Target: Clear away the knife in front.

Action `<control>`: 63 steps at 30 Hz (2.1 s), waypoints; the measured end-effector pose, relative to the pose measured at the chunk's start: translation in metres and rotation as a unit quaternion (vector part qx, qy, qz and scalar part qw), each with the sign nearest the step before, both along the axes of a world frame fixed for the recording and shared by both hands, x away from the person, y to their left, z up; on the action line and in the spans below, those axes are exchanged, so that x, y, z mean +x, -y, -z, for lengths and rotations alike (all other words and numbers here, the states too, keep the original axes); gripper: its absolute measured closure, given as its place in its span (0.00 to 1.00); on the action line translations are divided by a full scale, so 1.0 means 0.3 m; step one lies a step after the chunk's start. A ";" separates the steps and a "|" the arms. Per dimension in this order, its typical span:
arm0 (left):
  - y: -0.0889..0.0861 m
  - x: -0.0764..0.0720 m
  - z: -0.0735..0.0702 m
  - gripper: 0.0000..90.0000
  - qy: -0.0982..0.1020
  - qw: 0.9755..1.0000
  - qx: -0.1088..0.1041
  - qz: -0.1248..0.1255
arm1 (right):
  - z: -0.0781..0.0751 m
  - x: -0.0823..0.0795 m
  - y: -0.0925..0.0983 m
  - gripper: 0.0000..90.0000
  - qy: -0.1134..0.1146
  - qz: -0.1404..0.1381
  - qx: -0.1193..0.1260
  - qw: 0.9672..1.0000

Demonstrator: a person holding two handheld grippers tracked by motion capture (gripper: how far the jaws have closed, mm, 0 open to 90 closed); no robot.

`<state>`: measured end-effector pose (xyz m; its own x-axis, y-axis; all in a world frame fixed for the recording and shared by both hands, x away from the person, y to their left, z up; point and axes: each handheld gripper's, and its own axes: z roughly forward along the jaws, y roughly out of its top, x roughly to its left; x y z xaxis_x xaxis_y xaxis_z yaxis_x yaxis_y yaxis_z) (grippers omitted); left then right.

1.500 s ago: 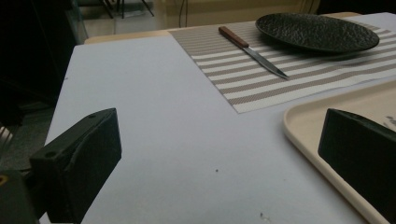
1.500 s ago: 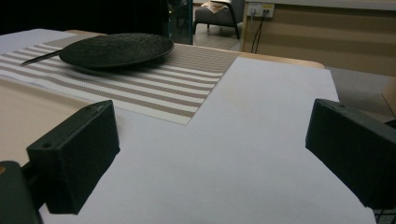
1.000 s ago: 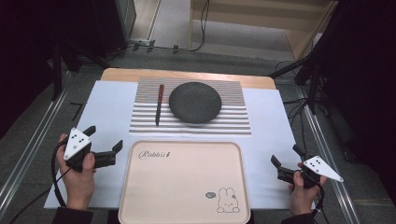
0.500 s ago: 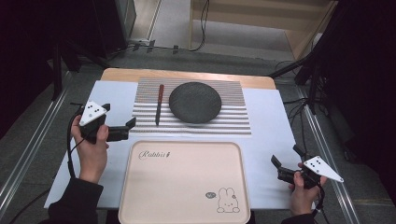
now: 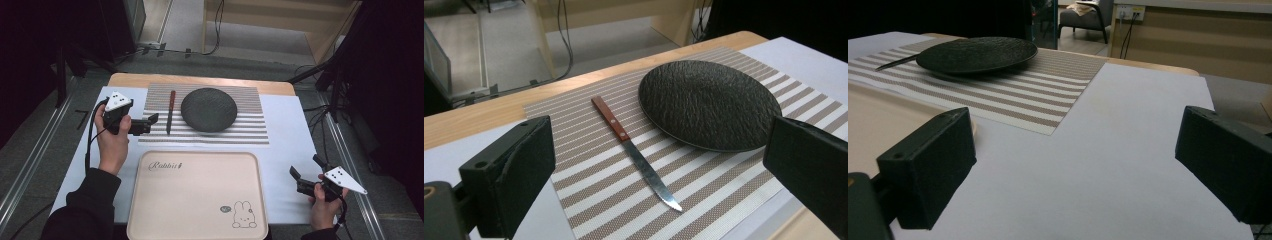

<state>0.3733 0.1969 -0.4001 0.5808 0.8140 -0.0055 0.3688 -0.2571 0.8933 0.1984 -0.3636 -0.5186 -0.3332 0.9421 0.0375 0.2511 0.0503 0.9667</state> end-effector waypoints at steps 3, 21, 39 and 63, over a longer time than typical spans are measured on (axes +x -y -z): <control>0.012 0.018 0.000 0.00 -0.003 1.000 0.003 0.003 | 0.000 0.002 -0.003 0.01 -0.001 0.002 0.001 1.000; 0.133 0.172 0.022 0.06 -0.044 0.998 0.029 -0.018 | 0.000 0.003 -0.007 0.01 -0.001 0.002 -0.006 1.000; 0.213 0.365 0.109 0.21 -0.166 0.983 0.066 -0.043 | 0.001 0.005 -0.005 0.01 -0.002 0.003 -0.006 1.000; 0.305 0.535 0.216 0.65 -0.285 0.942 0.149 -0.098 | 0.003 0.006 0.001 0.01 0.002 0.004 0.000 1.000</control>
